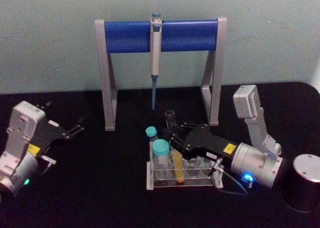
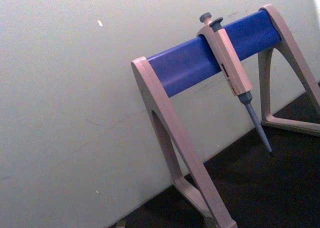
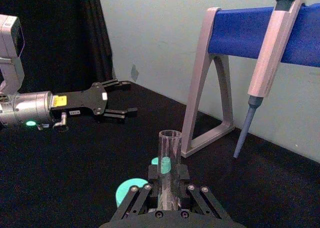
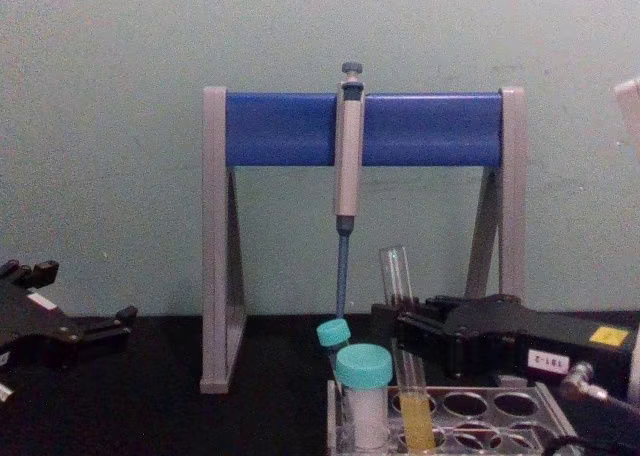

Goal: Pick up the test tube from the test tube rack, shake it, then place it back into the test tube rack.

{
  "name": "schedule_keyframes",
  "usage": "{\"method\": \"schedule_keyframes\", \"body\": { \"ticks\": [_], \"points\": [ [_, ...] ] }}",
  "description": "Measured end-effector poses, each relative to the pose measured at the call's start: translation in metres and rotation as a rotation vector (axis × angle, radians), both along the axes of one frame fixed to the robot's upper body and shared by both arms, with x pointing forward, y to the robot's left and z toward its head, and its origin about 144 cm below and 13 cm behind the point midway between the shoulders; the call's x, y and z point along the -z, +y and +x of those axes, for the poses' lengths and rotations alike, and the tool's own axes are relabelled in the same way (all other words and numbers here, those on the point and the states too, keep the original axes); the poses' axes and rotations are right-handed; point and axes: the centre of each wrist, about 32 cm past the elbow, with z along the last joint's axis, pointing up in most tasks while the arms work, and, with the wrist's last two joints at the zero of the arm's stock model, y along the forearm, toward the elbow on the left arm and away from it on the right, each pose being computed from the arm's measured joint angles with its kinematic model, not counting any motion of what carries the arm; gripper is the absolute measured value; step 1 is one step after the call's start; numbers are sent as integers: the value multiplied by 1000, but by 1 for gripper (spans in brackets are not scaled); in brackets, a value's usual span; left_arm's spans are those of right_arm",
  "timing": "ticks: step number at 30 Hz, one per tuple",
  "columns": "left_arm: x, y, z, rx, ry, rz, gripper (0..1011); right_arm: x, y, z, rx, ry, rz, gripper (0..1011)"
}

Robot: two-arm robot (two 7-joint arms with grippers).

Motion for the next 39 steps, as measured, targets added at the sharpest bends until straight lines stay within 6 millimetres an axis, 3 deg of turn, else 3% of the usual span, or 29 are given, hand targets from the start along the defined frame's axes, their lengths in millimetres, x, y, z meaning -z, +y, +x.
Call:
{"method": "schedule_keyframes", "body": {
  "ticks": [24, 39],
  "points": [
    [0, 0, 0, 0, 0, 0, 1001, 7, -9, -12, -32, -125, 85, 230],
    [0, 0, 0, 0, 0, 0, 1001, -8, -16, -22, -16, -208, 150, 229]
  ]
}}
